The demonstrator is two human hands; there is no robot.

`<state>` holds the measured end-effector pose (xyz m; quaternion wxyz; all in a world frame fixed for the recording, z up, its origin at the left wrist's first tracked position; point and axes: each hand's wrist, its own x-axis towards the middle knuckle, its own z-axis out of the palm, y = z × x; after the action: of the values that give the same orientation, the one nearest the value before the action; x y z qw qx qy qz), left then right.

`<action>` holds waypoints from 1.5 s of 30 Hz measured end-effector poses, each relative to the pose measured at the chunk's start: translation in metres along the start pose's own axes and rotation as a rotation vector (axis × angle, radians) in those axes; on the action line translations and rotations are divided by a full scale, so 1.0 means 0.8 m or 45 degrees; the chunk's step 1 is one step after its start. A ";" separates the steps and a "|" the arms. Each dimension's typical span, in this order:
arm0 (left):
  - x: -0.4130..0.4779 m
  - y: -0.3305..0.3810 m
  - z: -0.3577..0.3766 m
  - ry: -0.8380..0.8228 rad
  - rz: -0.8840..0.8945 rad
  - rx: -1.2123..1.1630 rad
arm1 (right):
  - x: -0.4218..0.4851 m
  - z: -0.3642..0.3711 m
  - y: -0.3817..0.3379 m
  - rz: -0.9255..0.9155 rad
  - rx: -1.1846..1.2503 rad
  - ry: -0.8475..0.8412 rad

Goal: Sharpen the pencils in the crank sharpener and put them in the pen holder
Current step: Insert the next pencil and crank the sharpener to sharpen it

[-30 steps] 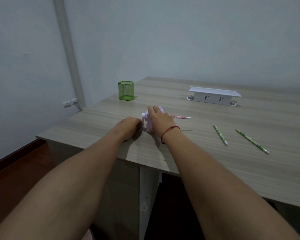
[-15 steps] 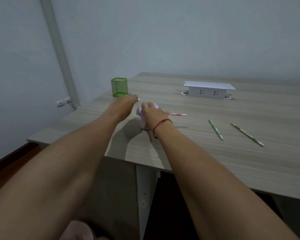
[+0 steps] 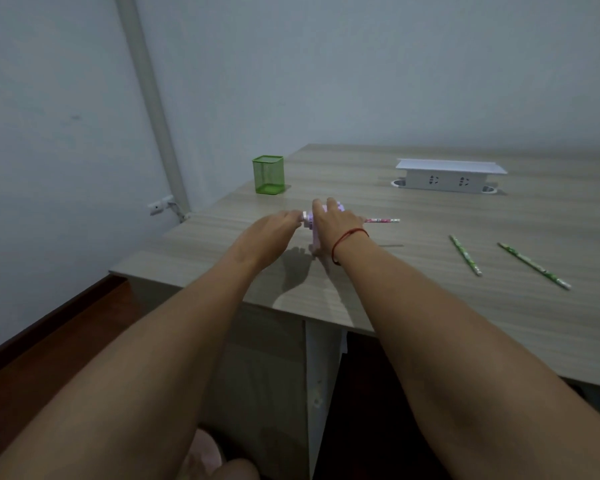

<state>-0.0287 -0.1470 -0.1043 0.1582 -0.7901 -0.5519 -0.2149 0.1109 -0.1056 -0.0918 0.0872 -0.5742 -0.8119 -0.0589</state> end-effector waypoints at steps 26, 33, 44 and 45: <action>0.056 -0.024 0.030 -0.439 0.006 0.371 | 0.003 0.004 0.010 -0.005 0.052 -0.019; 0.074 -0.023 0.003 -0.120 0.026 0.191 | 0.012 0.003 0.005 0.052 0.059 -0.063; 0.018 -0.001 -0.014 0.054 0.101 0.124 | 0.013 0.003 0.002 0.031 -0.015 -0.024; 0.014 0.000 -0.014 0.063 0.114 0.105 | 0.013 0.003 0.003 0.017 -0.035 -0.017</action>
<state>-0.0269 -0.1436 -0.0894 0.2137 -0.8012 -0.5203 -0.2043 0.1095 -0.0948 -0.0923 0.0742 -0.5813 -0.8076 -0.0657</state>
